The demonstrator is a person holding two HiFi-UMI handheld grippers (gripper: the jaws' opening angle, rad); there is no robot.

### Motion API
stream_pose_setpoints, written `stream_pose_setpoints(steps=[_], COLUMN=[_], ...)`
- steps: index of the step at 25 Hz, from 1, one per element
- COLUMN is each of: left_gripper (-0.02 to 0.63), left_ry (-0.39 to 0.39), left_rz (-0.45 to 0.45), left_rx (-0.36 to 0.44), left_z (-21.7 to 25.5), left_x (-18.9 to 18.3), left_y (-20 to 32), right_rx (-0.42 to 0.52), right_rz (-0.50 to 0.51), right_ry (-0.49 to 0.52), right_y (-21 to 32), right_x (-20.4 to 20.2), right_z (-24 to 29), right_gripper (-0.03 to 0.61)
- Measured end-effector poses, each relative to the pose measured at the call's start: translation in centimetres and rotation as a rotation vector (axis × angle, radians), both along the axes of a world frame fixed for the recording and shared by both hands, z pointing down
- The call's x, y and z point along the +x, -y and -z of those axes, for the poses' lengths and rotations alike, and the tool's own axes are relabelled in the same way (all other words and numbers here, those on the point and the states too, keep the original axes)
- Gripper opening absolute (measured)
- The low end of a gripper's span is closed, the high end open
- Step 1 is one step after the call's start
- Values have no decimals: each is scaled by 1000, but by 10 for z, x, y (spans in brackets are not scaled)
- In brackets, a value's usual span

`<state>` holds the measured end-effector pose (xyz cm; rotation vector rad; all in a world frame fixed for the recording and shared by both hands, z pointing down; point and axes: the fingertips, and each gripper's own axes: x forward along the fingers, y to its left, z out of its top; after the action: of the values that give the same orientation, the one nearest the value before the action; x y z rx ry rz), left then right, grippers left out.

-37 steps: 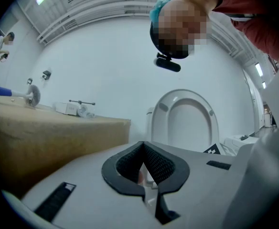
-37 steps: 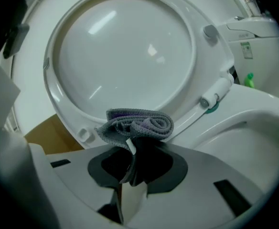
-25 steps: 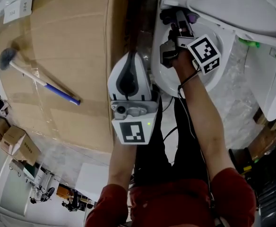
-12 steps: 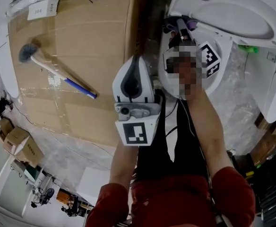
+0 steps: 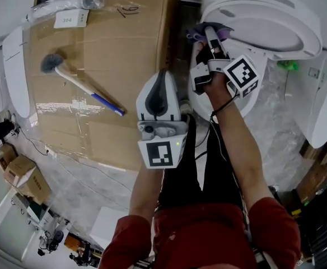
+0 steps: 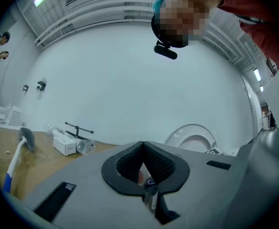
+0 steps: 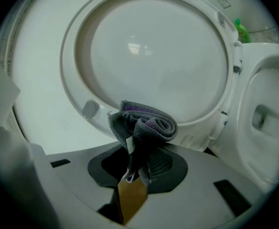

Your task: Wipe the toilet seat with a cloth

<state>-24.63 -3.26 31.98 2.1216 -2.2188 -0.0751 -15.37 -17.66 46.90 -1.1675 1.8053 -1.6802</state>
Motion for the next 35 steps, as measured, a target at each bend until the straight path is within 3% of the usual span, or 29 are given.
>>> stream_pose_setpoints(steps=[8,11,19,25,29,35], left_gripper=[11,11,11,11,11,11], left_ry=[9,18,52,50,53,65], left_rz=[1,-4,-28,-43,-59,-90], left_rx=[34,45,68,63,65,80], left_z=[47,62,89,98,108,120], left_x=[0,1,8,23,37,61], left_y=[1,5,10,14,18,28], right_rx=[165,180,371,560,582,612], right_rz=[74,120,296,352,365,314], right_ry=[-153,-223,-668,-917,-973,-980], right_y=[6,6,1,6,10,16], right_x=[-1,-2,1,8,21,61], right_z=[80,94,115,153,165,187], right_gripper=[86,86,86,86,86,86])
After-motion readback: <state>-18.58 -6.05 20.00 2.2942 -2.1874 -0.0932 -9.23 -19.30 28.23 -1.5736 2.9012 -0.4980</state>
